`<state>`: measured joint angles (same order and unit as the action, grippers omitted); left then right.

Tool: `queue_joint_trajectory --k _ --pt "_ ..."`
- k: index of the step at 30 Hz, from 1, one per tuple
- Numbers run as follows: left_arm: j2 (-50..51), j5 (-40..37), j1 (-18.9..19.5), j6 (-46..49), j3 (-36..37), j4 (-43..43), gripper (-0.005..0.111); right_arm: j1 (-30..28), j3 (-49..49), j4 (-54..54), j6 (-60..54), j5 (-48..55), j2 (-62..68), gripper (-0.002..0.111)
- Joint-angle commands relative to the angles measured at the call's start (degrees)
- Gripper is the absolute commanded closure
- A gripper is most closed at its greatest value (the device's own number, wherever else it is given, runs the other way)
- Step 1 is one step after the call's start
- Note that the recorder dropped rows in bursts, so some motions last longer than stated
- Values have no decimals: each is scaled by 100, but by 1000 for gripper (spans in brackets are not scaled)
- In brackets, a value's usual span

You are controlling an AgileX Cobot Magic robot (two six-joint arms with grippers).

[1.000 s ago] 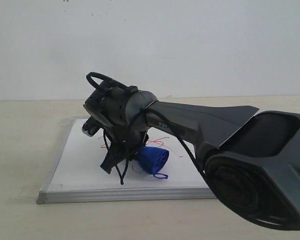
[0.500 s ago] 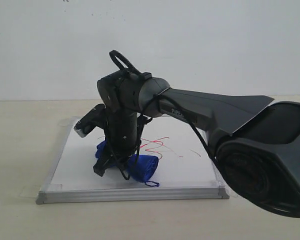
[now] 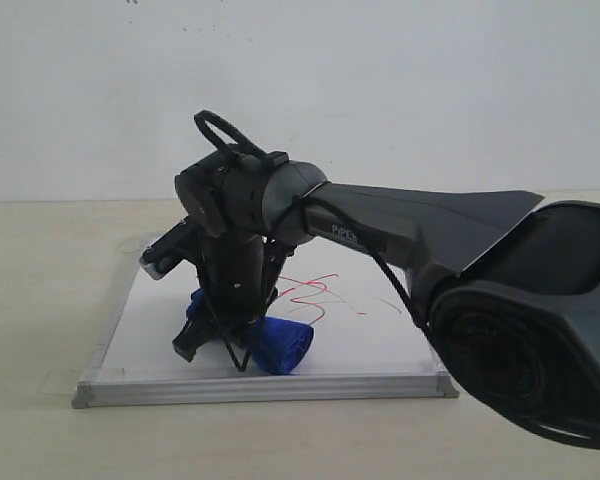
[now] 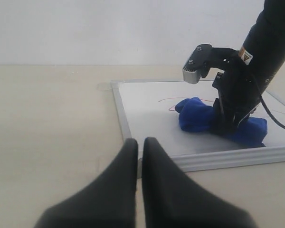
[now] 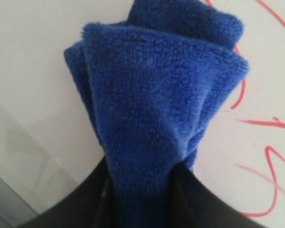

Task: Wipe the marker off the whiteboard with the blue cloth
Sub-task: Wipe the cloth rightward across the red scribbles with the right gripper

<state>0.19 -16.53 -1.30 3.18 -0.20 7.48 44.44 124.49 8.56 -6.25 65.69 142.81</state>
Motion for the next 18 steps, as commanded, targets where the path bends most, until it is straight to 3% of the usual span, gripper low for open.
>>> queue_joint_trajectory --k 1,12,18 --pt "-19 18 8 31 20 4 103 -329 -124 467 257 427 30 109" --pt "-19 18 8 31 20 4 103 -1128 -124 433 625 427 8 109" --pt "-19 18 8 31 20 4 103 -1006 -124 -515 296 427 8 109"
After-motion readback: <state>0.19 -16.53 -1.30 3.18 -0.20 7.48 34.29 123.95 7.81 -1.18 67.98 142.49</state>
